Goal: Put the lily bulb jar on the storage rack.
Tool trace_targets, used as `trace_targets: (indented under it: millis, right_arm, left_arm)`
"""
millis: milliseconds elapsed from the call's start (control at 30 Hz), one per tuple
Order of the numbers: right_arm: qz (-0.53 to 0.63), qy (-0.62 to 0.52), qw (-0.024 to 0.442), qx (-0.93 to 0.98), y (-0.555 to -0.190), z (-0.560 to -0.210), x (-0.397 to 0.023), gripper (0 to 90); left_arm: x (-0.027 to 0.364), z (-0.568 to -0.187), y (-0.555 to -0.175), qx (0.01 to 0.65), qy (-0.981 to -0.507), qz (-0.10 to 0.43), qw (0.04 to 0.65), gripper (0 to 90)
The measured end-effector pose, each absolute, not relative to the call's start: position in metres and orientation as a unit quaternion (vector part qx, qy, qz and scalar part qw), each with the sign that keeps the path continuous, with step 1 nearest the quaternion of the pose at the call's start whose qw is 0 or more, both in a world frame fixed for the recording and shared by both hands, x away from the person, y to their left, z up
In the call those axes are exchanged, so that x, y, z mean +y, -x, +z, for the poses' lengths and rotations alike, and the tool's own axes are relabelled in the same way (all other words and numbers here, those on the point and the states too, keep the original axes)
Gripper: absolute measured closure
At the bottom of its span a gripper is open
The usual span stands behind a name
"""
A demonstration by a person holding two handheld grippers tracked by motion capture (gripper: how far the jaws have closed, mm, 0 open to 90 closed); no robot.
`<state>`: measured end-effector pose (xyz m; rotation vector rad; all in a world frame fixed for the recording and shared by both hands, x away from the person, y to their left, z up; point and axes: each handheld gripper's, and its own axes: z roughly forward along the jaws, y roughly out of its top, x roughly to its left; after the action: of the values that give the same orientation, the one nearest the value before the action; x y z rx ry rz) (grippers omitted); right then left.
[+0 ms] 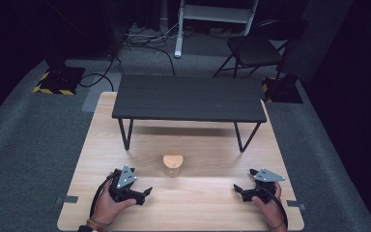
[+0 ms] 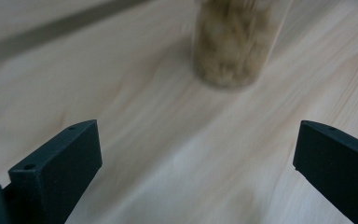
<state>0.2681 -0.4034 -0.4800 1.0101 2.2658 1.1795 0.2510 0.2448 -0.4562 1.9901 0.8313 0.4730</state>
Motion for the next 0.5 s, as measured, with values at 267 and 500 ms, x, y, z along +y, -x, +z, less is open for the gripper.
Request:
trace_targets:
  millis: [267, 500]
  right_arm:
    - [0.421, -0.361, 0.196, 0.809, -0.268, -0.480, -0.403, 0.0]
    - [0.421, -0.361, 0.196, 0.809, -0.268, -0.480, -0.403, 0.0]
  left_arm:
    - [0.216, -0.429, -0.290, 0.300, -0.825, 0.182, 0.443, 1.0]
    - [0.202, -0.427, -0.310, 0.284, -0.829, 0.167, 0.452, 0.9]
